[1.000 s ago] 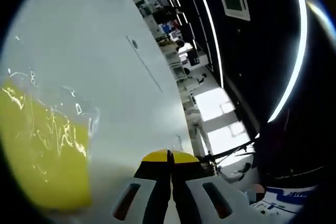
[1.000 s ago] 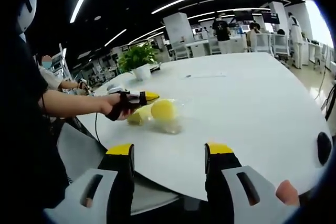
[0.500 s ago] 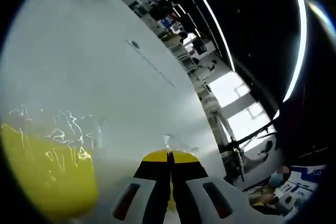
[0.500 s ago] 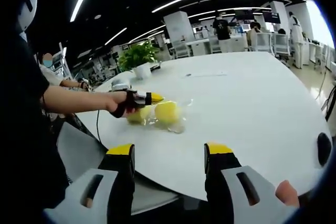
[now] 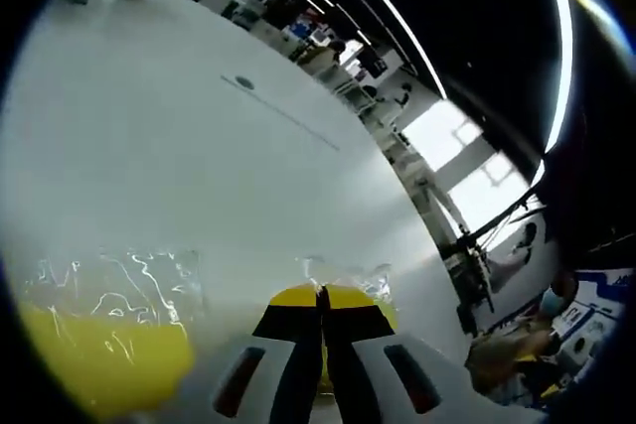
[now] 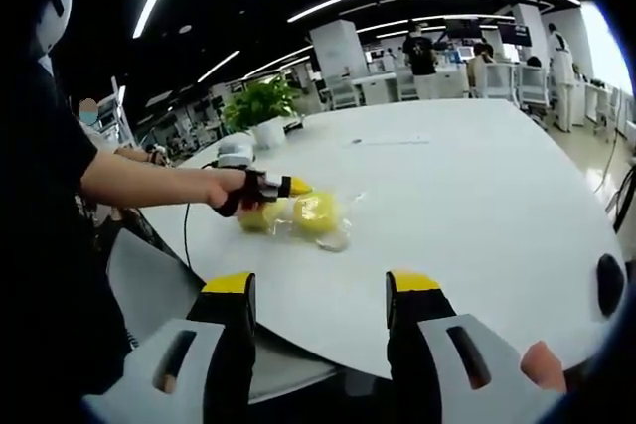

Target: Compare the silicone blocks by pressing each to a similar depth, holding the contact briefly, and releasing to observe deformation and rebound differences across the visible hardness samples.

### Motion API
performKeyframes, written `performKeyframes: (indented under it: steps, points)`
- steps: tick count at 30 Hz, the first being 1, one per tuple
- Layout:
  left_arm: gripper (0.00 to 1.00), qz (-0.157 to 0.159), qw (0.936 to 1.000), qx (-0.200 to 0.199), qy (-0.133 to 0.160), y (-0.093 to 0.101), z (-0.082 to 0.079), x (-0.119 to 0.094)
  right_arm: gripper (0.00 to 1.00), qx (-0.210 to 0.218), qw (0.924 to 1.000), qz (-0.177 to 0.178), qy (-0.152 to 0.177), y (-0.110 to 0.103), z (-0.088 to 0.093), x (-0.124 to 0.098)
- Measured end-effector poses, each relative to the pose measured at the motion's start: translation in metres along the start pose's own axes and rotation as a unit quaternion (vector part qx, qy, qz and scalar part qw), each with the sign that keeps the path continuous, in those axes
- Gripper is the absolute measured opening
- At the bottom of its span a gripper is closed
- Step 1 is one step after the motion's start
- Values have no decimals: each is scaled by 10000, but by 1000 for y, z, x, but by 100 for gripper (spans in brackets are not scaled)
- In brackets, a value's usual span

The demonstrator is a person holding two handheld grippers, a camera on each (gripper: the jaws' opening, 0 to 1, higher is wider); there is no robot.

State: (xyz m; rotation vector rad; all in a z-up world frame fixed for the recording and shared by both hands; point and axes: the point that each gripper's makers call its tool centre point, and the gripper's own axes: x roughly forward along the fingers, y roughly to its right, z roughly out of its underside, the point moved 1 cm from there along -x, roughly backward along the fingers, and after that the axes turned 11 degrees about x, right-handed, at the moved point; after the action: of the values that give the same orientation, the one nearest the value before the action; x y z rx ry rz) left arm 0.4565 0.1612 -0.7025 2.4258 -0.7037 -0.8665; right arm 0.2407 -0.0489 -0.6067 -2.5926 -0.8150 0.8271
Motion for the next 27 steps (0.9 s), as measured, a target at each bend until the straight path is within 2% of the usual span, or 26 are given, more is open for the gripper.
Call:
performKeyframes:
  steps: [19,25,27]
  points:
    - [0,-17,9995,206,-229,-3,7,7,47,-27,9999,97,29,-1,2,-7]
    - [0,-108,9982,464,-376,-2,9,11,47,-7,9998,167,52,-1,4,-13]
    - [0,-123,9961,718,-497,-2,11,13,47,16,9998,193,55,0,6,-15]
